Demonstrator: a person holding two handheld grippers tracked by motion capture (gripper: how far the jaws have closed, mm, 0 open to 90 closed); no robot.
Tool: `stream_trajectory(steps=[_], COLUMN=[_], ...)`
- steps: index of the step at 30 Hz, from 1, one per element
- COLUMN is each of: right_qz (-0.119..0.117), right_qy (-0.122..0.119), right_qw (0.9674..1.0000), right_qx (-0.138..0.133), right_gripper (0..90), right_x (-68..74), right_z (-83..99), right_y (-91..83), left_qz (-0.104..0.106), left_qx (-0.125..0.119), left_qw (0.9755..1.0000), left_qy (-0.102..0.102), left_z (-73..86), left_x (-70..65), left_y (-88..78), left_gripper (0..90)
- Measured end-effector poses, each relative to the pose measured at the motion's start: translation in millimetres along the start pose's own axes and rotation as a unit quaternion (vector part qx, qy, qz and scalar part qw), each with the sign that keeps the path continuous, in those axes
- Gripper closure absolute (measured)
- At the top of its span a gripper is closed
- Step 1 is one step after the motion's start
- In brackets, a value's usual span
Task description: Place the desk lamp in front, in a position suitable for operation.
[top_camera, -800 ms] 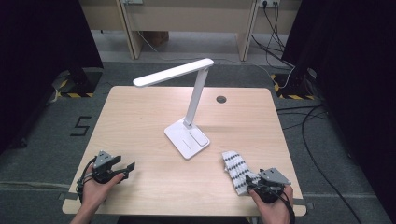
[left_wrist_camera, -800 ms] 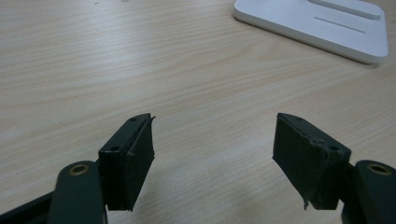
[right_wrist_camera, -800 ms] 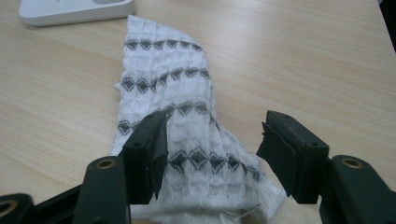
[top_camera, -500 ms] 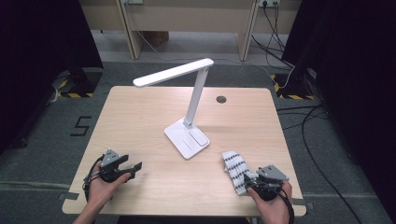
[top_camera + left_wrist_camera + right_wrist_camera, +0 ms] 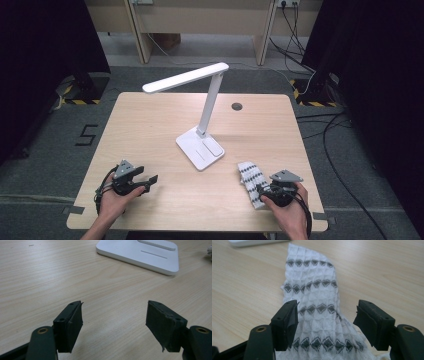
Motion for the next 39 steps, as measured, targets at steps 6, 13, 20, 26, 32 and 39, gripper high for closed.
stream_trajectory(steps=[6, 13, 20, 26, 32, 39], right_qz=[-0.007, -0.010, -0.016, -0.022, -0.024, -0.015], right_qy=[-0.006, -0.018, -0.015, -0.006, 0.002, 0.010], right_qw=[0.9992, 0.9978, 0.9975, 0.9975, 0.9976, 0.9992], right_qx=[0.040, 0.064, 0.068, 0.066, 0.065, 0.037], right_gripper=[34.4, 43.2, 53.7, 55.0, 59.6, 42.9], right_x=[-0.8, -0.3, 1.7, 0.6, 1.6, -2.0], right_z=[3.2, 6.1, 6.9, 7.4, 7.7, -9.7], right_y=[15.6, 28.0, 28.6, 29.0, 28.5, 19.6], left_qz=[0.004, 0.005, 0.006, 0.007, 0.011, 0.016], left_qx=[0.003, 0.003, 0.006, 0.009, 0.008, 0.011], left_qw=[1.0000, 1.0000, 0.9999, 0.9999, 0.9998, 0.9997], left_qy=[0.004, 0.004, 0.008, 0.011, 0.013, 0.015], left_z=[0.6, 0.7, 1.6, 1.7, 0.9, -1.9], left_x=[-3.2, -3.1, -4.5, -5.3, -7.0, -5.7], left_y=[1.2, 1.2, 2.1, 3.1, 3.9, 7.9], left_gripper=[28.2, 28.7, 28.9, 29.0, 29.2, 30.2])
Point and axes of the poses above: each handheld gripper's, and its own axes: y roughly forward along the jaws, z roughly out of its underside, x roughly to its left, the point moved 4 cm from there along y, roughly forward along the jaws, and after that the axes turned 9 degrees about y, right-handed, at the moved point
